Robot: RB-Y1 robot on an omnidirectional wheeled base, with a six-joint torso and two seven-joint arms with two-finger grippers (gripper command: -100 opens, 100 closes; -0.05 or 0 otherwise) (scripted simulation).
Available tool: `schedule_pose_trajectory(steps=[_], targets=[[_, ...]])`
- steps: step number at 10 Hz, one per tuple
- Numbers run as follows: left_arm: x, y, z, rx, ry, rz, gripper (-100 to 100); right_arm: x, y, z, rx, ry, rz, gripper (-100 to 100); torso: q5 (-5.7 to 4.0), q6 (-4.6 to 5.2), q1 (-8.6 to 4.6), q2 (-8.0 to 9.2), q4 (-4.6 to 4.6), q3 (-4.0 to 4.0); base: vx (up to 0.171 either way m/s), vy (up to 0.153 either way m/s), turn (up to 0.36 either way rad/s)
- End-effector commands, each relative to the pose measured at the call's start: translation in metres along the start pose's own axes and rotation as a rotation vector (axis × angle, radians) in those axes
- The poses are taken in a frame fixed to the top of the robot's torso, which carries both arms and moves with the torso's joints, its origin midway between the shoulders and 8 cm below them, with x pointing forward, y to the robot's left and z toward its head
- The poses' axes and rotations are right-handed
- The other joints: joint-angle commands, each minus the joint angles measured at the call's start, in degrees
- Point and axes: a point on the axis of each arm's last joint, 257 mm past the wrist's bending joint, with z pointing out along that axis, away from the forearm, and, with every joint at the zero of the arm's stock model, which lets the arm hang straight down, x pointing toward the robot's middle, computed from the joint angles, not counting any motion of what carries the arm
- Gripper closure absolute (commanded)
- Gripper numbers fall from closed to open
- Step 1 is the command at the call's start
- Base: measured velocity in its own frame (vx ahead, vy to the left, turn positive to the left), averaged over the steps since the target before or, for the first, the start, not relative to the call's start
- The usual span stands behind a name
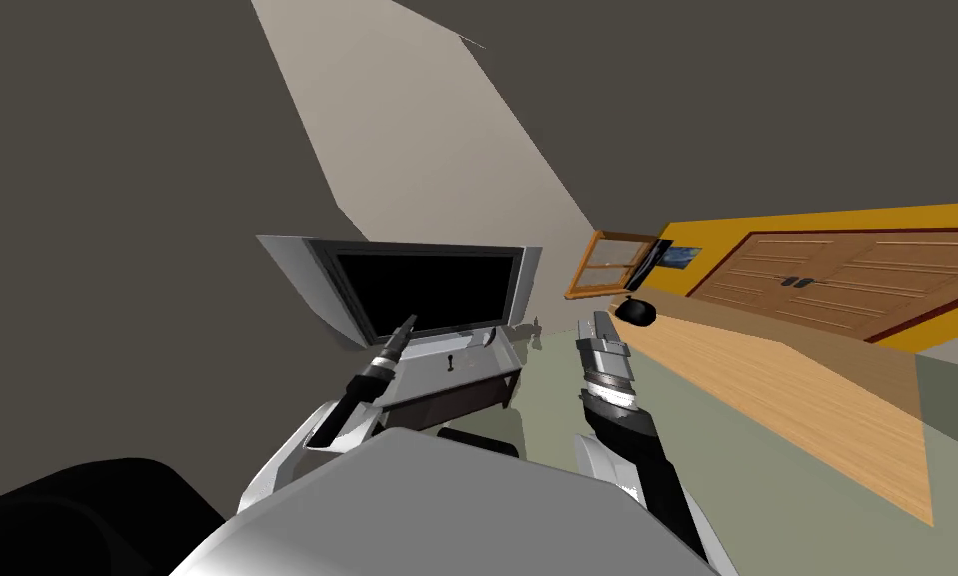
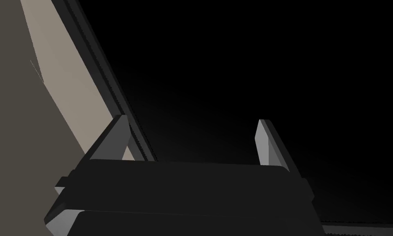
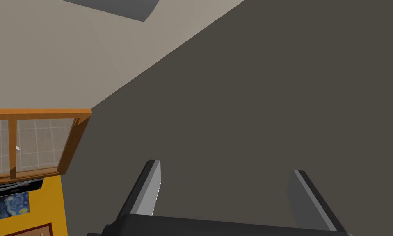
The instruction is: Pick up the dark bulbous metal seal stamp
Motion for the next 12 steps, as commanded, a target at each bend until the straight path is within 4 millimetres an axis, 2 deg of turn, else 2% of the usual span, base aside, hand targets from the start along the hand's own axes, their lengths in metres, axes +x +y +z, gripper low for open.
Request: schedule_pose_trajectory(steps=[1,2,3,4,5,7,8,10,11,12], targets=[[0.005,0.028,-0.006,-0.08,0.026,0.021,-100,0.0,0.0,0.0,0.0,0.0,0.0,0,0.0,0.0,0.0,0.0,0.0,0.0,-0.027,-0.027,-0.188],[0.007,0.048,-0.012,-0.134,0.046,0.038,-100,0.0,0.0,0.0,0.0,0.0,0.0,0,0.0,0.04,-0.02,-0.02,-0.01,-0.02,-0.039,-0.036,-0.38],[0.008,0.052,-0.013,-0.147,0.048,0.038,-100,0.0,0.0,0.0,0.0,0.0,0.0,0,-0.01,0.06,-0.07,0.0,0.0,-0.01,-0.033,-0.019,-0.144],[0.01,0.075,-0.021,-0.215,0.068,0.054,-100,0.0,0.0,0.0,0.0,0.0,0.0,0,-0.01,0.0,-0.02,-0.01,0.0,0.0,-0.03,-0.018,-0.264],[0.01,0.075,-0.022,-0.215,0.068,0.054,-100,0.0,0.0,0.0,0.0,0.0,0.0,0,0.0,0.04,0.0,-0.01,0.0,-0.01,-0.024,-0.008,-0.142],[0.013,0.117,-0.042,-0.339,0.106,0.083,-100,0.0,0.0,0.0,0.0,0.0,0.0,0,0.0,0.06,0.01,-0.04,-0.01,-0.02,-0.03,-0.022,-0.367],[0.013,0.121,-0.043,-0.353,0.108,0.083,-100,0.0,0.0,0.0,0.0,0.0,0.0,0,0.0,0.03,-0.01,-0.01,0.0,-0.01,-0.025,-0.017,-0.085],[0.014,0.162,-0.069,-0.478,0.143,0.105,-100,0.0,0.0,0.0,0.0,0.0,0.0,0,0.0,0.03,0.03,-0.04,-0.01,-0.02,-0.023,-0.015,-0.317],[0.015,0.164,-0.07,-0.489,0.144,0.106,-100,0.0,0.0,0.0,0.0,0.0,0.0,0,0.01,0.03,0.06,-0.03,-0.01,-0.02,-0.018,0.0,-0.198],[0.015,0.185,-0.085,-0.555,0.161,0.113,-100,0.0,0.0,0.0,0.0,0.0,0.0,0,0.02,0.0,0.09,-0.06,-0.01,-0.03,-0.014,-0.002,-0.315]])
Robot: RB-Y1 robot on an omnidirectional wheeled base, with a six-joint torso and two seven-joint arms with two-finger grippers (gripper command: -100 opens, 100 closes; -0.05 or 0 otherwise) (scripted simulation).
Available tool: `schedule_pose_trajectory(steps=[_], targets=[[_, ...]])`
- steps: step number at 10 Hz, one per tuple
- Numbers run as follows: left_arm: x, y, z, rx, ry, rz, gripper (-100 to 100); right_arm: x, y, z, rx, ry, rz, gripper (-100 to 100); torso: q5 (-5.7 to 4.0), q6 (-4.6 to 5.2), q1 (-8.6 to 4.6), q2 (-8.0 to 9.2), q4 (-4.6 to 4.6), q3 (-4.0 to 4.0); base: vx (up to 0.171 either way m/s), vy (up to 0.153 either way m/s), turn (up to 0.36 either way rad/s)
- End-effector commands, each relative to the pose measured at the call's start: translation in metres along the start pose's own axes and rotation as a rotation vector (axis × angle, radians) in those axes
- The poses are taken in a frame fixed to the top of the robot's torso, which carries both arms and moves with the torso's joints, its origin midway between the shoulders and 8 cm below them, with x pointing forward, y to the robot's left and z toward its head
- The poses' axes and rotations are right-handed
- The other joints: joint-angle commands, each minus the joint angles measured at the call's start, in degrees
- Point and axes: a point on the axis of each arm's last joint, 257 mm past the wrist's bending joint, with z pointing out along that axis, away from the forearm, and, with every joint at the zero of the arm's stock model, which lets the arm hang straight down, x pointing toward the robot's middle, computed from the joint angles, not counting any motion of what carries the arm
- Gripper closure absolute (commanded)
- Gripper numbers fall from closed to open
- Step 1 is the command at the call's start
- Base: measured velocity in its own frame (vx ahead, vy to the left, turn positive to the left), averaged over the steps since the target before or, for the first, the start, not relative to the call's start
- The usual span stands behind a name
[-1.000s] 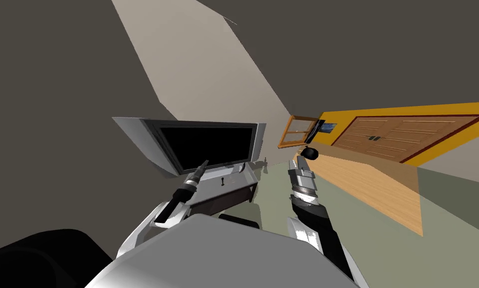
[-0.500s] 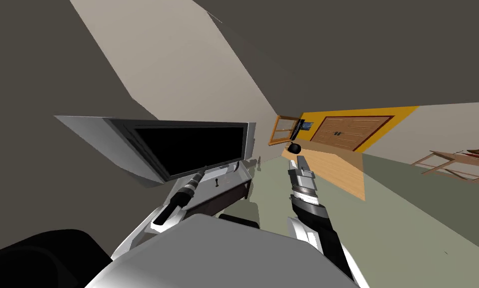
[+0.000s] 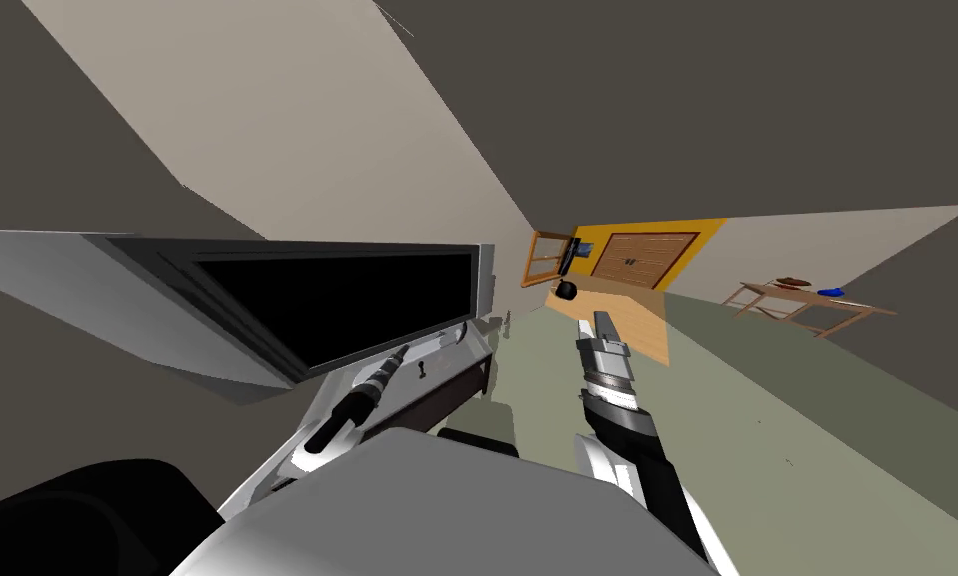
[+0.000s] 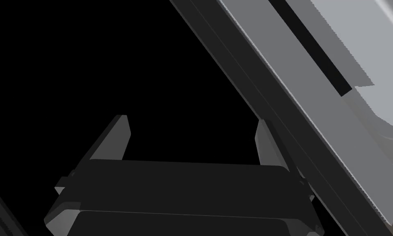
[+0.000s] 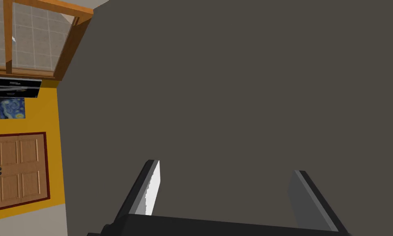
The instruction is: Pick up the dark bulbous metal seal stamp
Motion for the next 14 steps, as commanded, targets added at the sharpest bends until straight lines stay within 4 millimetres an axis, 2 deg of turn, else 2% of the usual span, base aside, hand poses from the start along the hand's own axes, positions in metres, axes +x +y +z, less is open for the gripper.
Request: schedule_pose_trajectory(steps=[1,3,4,6,7,9,10,14], targets=[[0.002,0.012,-0.005,-0.037,0.01,0.004,-100,0.0,0.0,0.0,0.0,0.0,0.0,0,0.0,0.0,0.0,0.0,0.0,0.0,-0.009,0.006,-0.129],[0.01,0.058,-0.013,-0.159,0.045,0.01,-100,0.0,0.0,0.0,0.0,0.0,0.0,0,0.0,-0.01,0.01,-0.02,0.0,-0.01,-0.008,0.007,-0.332],[0.01,0.06,-0.014,-0.168,0.046,0.01,-100,0.0,0.0,0.0,0.0,0.0,0.0,0,0.0,-0.02,0.05,0.0,0.0,0.0,-0.008,0.02,-0.189],[0.019,0.104,-0.026,-0.286,0.079,0.002,-100,0.0,0.0,0.0,0.0,0.0,0.0,0,0.02,-0.01,0.08,-0.05,-0.01,-0.03,-0.005,0.025,-0.371],[0.019,0.105,-0.026,-0.293,0.08,0.002,-100,0.0,0.0,0.0,0.0,0.0,0.0,0,0.02,-0.02,0.14,-0.03,-0.01,-0.02,-0.002,0.036,-0.195],[0.03,0.147,-0.042,-0.409,0.111,-0.02,-100,0.0,0.0,0.0,0.0,0.0,0.0,0,0.03,-0.02,0.14,-0.06,-0.01,-0.03,0.003,0.041,-0.37],[0.03,0.147,-0.043,-0.412,0.112,-0.02,-100,0.0,0.0,0.0,0.0,0.0,0.0,0,0.04,-0.03,0.21,-0.08,-0.02,-0.04,0.003,0.053,-0.177],[0.056,0.217,-0.081,-0.628,0.172,-0.092,-100,0.0,0.0,0.0,0.0,0.0,0.0,0,0.08,-0.05,0.42,-0.06,-0.01,-0.03,-0.005,0.09,-0.407]])
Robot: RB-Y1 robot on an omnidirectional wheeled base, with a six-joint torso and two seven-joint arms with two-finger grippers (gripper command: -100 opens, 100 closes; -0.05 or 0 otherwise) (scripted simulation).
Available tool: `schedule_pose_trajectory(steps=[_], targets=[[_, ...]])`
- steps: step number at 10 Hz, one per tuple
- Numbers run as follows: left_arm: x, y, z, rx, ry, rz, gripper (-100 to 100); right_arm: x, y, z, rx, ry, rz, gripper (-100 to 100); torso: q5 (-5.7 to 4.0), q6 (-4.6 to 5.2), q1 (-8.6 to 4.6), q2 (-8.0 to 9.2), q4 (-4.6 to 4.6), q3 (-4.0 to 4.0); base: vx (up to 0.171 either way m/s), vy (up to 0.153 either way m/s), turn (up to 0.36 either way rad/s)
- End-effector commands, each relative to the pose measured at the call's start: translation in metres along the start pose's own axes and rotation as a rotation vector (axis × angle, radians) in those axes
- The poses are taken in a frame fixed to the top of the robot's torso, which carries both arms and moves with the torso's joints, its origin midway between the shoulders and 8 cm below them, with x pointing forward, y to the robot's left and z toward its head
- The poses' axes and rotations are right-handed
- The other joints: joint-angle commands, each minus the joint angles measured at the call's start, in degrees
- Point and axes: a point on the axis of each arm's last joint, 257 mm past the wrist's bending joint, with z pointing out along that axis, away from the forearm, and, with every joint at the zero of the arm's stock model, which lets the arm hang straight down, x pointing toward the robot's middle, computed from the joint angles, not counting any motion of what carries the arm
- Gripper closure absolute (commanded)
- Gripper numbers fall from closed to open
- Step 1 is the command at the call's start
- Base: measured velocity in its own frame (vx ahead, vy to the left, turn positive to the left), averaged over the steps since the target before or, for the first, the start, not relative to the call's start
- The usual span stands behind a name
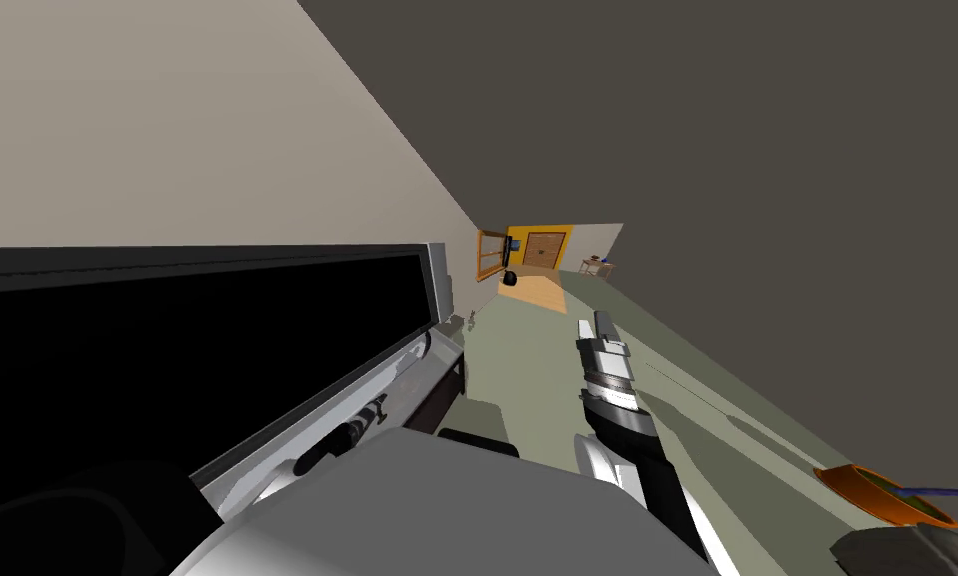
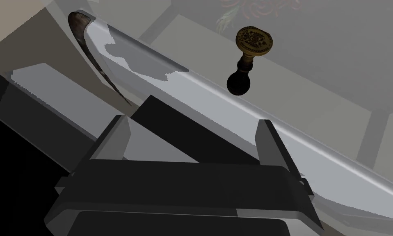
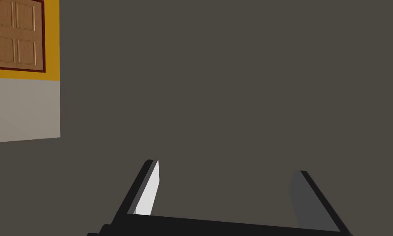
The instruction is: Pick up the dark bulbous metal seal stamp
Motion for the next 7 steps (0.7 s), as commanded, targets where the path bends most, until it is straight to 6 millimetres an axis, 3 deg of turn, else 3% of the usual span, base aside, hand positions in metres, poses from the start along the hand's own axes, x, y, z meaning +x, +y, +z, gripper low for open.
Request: schedule_pose_trajectory(steps=[1,7], targets=[[0.002,0.013,-0.001,-0.038,0.012,-0.013,-100,0.0,0.0,0.0,0.0,0.0,0.0,0,0.0,0.0,0.0,0.0,0.0,0.0,-0.003,0.079,-0.216],[0.039,0.107,-0.006,-0.293,0.113,-0.122,-100,0.0,0.0,0.0,0.0,0.0,0.0,0,-0.01,-0.04,-0.02,-0.02,-0.01,-0.01,-0.018,0.1,-0.401]])
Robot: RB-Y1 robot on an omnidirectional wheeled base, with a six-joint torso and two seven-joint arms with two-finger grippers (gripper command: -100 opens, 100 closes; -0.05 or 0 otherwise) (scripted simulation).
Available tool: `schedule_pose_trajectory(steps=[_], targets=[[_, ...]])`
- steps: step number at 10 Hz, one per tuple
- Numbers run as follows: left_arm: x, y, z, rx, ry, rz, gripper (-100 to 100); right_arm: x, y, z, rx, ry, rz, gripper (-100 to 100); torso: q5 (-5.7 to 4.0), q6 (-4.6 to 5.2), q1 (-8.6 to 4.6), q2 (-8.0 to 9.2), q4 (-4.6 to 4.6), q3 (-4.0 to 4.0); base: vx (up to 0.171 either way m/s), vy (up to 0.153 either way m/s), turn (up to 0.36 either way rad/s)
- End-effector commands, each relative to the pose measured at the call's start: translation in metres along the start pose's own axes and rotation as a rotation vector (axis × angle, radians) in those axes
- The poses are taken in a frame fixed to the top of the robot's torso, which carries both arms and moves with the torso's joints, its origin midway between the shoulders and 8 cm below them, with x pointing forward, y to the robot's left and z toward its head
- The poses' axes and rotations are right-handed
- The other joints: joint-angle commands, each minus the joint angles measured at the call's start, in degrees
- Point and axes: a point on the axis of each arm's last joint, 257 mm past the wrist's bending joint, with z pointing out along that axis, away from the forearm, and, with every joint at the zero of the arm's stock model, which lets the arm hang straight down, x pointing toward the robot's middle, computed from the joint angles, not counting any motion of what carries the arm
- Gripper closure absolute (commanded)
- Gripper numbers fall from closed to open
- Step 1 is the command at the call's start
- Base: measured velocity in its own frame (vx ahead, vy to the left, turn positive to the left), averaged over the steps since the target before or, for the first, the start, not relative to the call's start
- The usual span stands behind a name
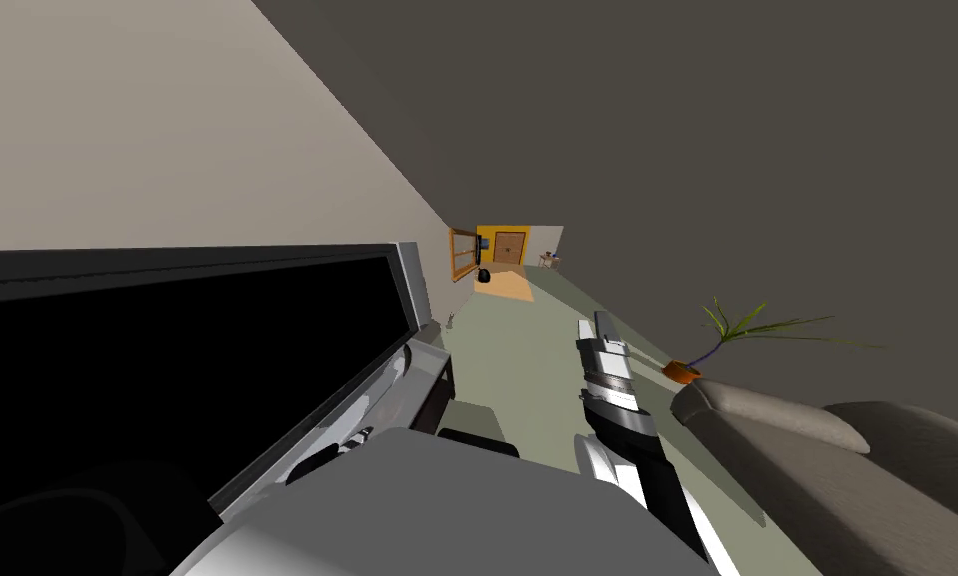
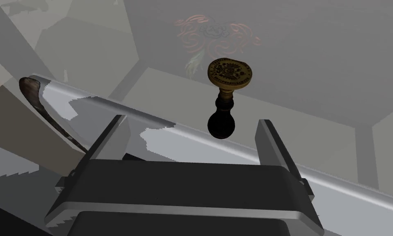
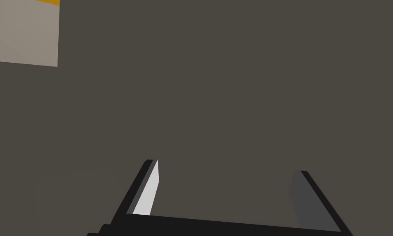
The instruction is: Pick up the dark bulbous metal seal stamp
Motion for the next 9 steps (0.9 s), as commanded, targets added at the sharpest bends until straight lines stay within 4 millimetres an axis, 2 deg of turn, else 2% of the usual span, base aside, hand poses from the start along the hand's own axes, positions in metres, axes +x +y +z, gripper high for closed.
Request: schedule_pose_trajectory(steps=[1,5,6,7,8,9], targets=[[0.006,0.022,0.003,-0.059,0.023,-0.024,-100,0.0,0.0,0.0,0.0,0.0,0.0,0,0.0,0.0,0.0,0.0,0.0,0.0,-0.045,0.113,-0.34],[0.016,0.063,0.005,-0.171,0.063,-0.065,-100,0.0,0.0,0.0,0.0,0.0,0.0,0,-0.03,-0.04,-0.16,-0.09,-0.02,-0.05,-0.033,0.073,-0.283],[0.013,0.054,0.005,-0.149,0.055,-0.058,-100,0.0,0.0,0.0,0.0,0.0,0.0,0,-0.03,-0.02,-0.16,-0.09,-0.02,-0.05,-0.017,0.035,-0.066],[0.013,0.055,0.005,-0.155,0.057,-0.059,0,0.0,0.0,0.0,0.0,0.0,0.0,0,-0.04,-0.07,-0.27,-0.14,-0.03,-0.08,-0.003,0.007,0.011],[0.015,0.056,0.011,-0.153,0.054,-0.062,-100,0.0,0.0,0.0,0.0,0.0,0.0,0,-0.07,-0.07,-0.37,-0.2,-0.04,-0.11,-0.005,0.009,-0.024],[0.017,0.056,0.015,-0.153,0.053,-0.063,-100,0.0,0.0,0.0,0.0,0.0,0.0,0,-0.07,-0.06,-0.38,-0.21,-0.05,-0.12,-0.008,0.018,-0.025]])
